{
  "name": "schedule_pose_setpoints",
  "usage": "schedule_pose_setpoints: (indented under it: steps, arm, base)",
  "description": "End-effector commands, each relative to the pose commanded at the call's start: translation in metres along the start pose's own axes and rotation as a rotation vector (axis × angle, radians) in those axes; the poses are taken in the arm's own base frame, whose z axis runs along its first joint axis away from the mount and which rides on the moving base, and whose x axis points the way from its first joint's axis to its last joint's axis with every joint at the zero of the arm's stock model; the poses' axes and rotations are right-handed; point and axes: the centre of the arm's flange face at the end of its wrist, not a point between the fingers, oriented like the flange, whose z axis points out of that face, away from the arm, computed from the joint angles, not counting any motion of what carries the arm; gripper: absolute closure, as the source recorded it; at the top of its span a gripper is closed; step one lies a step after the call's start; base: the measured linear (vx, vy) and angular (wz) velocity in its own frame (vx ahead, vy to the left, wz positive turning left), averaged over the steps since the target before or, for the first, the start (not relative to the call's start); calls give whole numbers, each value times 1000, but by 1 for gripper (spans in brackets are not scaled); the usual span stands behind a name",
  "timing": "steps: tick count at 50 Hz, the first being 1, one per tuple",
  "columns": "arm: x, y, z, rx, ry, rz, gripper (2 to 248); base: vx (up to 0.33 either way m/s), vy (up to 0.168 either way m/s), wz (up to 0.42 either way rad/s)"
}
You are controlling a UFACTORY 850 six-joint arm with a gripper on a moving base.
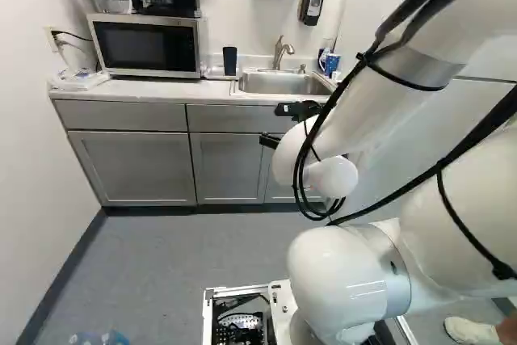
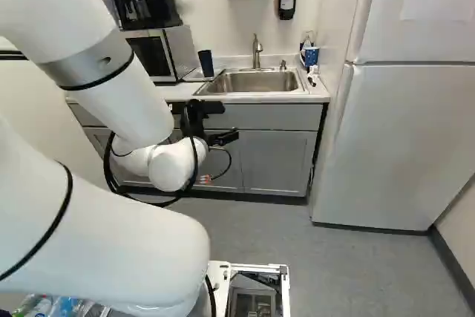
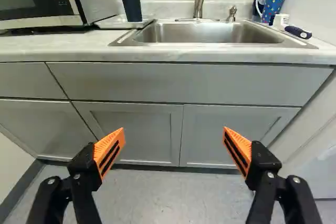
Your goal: Rinse the cup and place it in the tray
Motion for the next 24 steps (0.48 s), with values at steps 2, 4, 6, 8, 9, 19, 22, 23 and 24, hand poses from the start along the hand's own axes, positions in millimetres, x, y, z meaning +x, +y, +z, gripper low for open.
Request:
schedule_pose_setpoints:
  steps: [2, 4, 6, 8, 9, 19, 22, 23, 24]
  arm:
    - [0, 0, 0, 0, 0, 0, 3]
    - [0, 0, 0, 0, 1, 0, 3]
    - [0, 0, 0, 0, 1, 0, 3]
    - [0, 0, 0, 0, 1, 0, 3]
    - [0, 0, 0, 0, 1, 0, 3]
    - [0, 0, 0, 0, 1, 0, 3]
    - [0, 0, 0, 0, 1, 0, 3]
    - [0, 0, 0, 0, 1, 0, 3]
    - [0, 0, 0, 0, 1, 0, 3]
  base:
    - [0, 0, 0]
    - [0, 0, 0]
    - [0, 0, 0]
    - [0, 0, 0]
    - [0, 0, 0]
    - [0, 0, 0]
    - [0, 0, 0]
    - [0, 0, 0]
    - [0, 0, 0]
